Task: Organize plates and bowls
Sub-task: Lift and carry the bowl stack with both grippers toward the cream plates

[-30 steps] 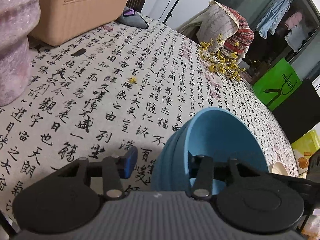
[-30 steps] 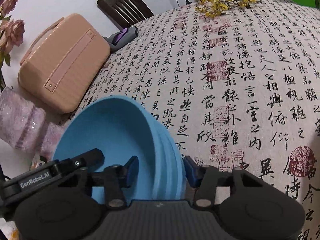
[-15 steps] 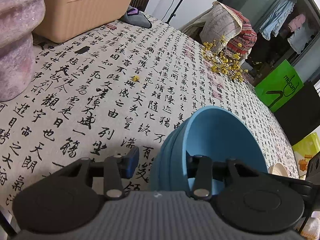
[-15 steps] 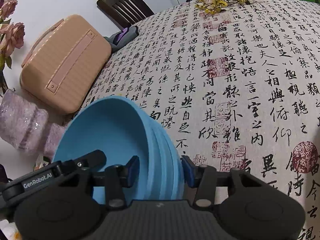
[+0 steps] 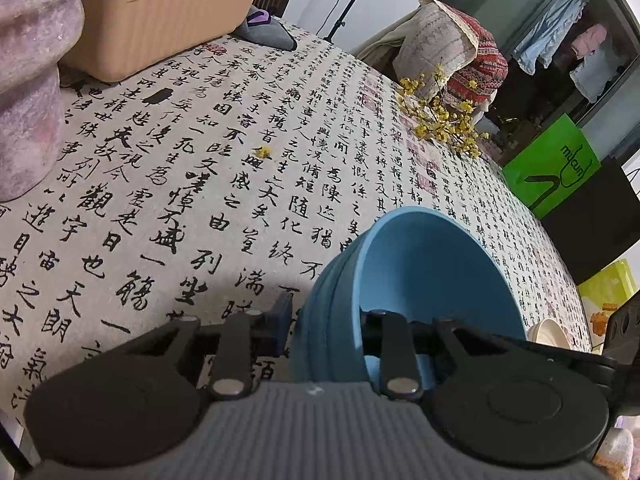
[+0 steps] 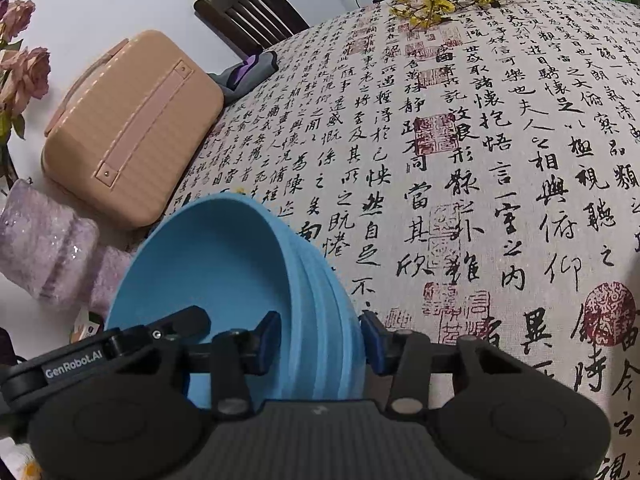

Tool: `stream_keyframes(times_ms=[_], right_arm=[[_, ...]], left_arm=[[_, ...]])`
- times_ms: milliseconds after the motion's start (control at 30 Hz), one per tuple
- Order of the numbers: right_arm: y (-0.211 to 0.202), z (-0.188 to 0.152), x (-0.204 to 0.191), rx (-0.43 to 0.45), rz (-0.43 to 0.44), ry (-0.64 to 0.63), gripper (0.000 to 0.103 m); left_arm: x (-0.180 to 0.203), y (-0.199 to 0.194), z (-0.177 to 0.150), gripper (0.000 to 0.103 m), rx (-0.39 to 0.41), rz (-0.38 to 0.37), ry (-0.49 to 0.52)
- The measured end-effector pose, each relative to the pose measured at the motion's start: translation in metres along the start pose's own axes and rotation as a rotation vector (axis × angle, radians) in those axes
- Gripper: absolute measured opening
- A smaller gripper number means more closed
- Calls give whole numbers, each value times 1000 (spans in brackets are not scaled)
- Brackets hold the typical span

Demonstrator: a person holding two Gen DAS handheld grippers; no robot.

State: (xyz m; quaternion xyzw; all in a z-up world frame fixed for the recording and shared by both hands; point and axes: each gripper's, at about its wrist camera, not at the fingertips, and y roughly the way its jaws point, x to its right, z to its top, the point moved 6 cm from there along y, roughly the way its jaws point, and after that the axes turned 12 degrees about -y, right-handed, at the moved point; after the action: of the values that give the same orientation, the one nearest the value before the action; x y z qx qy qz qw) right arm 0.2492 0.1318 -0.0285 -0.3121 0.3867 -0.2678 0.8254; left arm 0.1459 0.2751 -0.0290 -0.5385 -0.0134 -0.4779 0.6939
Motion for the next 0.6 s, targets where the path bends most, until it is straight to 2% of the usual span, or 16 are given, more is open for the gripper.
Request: stream_keyframes(times_ms=[600], right_arm=[[-10,-9,-4,-33,13,-36,40]], left_arm=[[2,-3,-2,23,0,12,9]])
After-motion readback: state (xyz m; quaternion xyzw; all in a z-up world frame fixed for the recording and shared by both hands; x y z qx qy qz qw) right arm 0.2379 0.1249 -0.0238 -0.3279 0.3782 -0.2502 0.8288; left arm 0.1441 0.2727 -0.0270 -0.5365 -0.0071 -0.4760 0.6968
